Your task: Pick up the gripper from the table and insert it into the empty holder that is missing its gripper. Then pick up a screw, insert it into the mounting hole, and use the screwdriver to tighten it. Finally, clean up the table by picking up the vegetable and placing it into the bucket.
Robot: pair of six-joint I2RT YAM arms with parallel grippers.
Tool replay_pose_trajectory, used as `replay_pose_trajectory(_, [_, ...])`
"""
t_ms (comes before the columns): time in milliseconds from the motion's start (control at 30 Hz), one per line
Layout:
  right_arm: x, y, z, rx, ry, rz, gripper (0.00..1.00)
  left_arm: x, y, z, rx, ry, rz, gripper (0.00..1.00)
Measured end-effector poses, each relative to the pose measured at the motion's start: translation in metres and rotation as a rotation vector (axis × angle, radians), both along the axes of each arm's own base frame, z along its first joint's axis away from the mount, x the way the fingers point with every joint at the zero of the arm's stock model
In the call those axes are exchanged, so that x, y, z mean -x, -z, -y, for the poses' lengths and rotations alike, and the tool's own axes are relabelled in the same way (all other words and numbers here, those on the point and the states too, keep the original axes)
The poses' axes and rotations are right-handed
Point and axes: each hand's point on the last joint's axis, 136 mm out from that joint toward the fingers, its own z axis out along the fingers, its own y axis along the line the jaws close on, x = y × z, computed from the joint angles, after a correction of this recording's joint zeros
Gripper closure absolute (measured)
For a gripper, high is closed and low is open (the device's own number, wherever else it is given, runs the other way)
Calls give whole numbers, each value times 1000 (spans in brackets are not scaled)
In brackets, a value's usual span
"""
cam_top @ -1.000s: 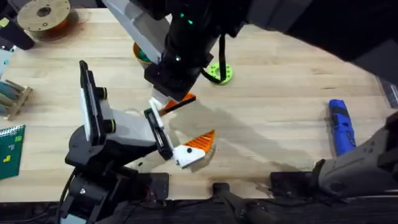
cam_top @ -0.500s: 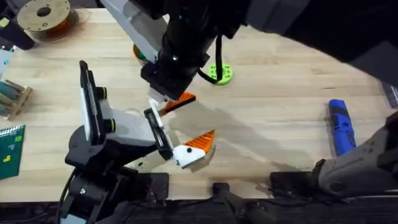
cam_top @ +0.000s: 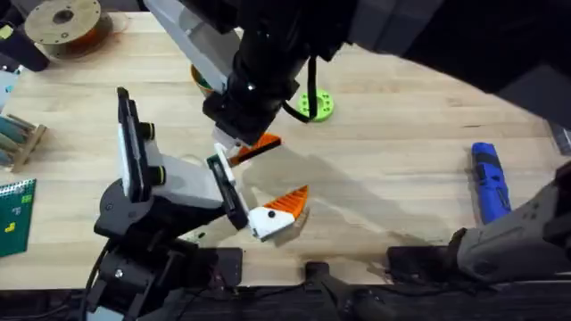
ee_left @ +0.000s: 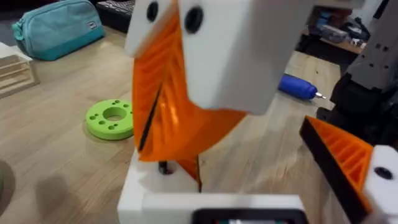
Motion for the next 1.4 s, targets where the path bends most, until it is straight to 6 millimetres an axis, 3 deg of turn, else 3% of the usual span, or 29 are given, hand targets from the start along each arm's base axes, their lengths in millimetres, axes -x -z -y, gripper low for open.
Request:
replay_pose_trajectory(867, [10,8,15,42,6,-36,994,4,0,2,3,23,-7,13])
replay_pose_trajectory(1400, [6,7,8,14,13,-20,995,1,0,0,-2,4,4,13])
